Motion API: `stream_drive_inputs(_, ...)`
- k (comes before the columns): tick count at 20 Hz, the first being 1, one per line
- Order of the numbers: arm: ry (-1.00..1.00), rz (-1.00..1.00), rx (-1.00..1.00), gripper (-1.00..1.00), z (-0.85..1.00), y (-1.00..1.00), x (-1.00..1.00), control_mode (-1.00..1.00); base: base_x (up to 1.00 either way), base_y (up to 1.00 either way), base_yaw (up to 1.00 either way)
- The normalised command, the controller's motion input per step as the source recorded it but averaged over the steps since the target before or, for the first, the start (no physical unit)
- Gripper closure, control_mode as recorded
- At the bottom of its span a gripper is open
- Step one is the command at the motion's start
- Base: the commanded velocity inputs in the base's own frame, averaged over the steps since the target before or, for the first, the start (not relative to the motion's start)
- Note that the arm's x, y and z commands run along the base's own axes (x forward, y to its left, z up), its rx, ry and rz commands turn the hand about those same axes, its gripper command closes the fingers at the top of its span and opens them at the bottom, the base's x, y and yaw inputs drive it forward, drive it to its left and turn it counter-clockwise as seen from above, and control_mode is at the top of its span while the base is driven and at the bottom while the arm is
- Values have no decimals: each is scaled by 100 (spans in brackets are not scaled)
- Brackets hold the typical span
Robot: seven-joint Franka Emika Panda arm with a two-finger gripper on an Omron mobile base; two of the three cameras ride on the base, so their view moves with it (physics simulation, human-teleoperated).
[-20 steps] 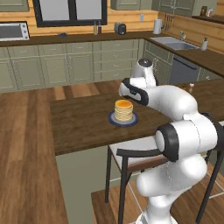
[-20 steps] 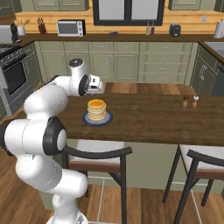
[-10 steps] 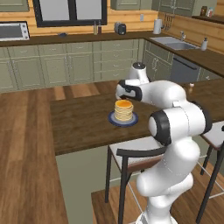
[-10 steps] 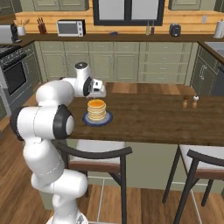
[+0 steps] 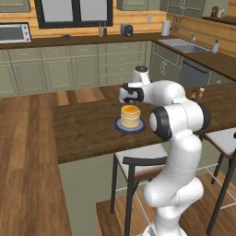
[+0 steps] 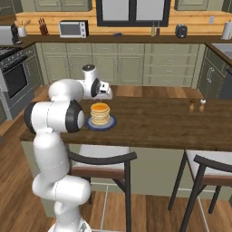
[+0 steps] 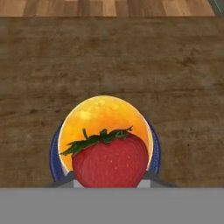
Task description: Take the strawberry from the fridge and place it on top of the pancake, located on the dining counter.
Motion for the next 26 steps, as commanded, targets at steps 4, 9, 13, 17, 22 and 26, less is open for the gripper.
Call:
stream_drive_inputs(4,12,-1,0,100,-41,5,21,-100,0,0,0)
stream_drive_inputs(9,11,0,0,100,-34,6,25,-100,0,0,0)
stream_drive_inputs(13,14,0,0,100,-20,1,33,-100,0,0,0)
stream_drive_inputs(17,15,0,0,100,-15,0,27,-100,0,0,0)
stream_drive_inputs(22,11,0,0,100,-21,0,0,-100,0,0,0)
stream_drive_inputs(26,8,0,0,100,-14,0,-1,-100,0,0,0)
